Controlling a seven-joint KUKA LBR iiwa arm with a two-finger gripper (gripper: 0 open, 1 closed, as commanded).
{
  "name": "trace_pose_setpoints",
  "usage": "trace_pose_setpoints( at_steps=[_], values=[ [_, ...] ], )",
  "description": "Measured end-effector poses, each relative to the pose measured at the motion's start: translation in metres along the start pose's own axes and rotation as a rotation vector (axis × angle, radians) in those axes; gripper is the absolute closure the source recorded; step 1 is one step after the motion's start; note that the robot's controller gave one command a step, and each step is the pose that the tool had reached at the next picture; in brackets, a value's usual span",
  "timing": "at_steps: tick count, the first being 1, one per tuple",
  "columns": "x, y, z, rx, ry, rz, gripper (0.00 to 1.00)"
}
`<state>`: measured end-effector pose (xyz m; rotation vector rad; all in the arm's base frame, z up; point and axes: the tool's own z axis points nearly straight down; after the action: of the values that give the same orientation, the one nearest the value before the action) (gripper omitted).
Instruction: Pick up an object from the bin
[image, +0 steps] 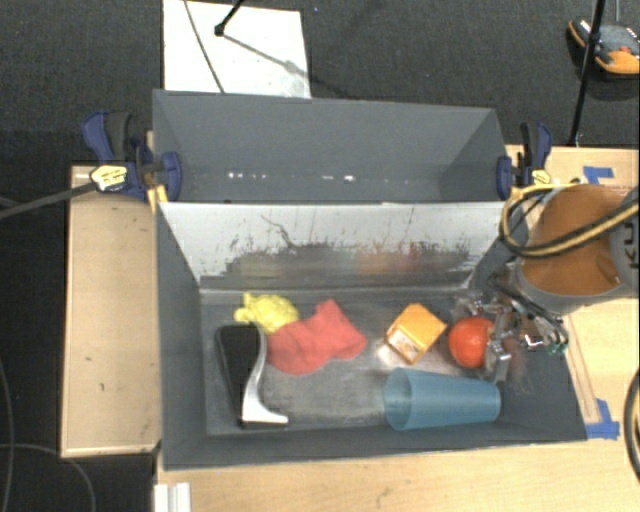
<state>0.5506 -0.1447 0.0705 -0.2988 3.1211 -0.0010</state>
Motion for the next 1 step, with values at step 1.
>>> trace_pose_setpoints(
  at_steps=[1],
  values=[
    [-0.0236,-0.0090,-0.0002,0.000,0.002,0.193,0.00]
  ],
)
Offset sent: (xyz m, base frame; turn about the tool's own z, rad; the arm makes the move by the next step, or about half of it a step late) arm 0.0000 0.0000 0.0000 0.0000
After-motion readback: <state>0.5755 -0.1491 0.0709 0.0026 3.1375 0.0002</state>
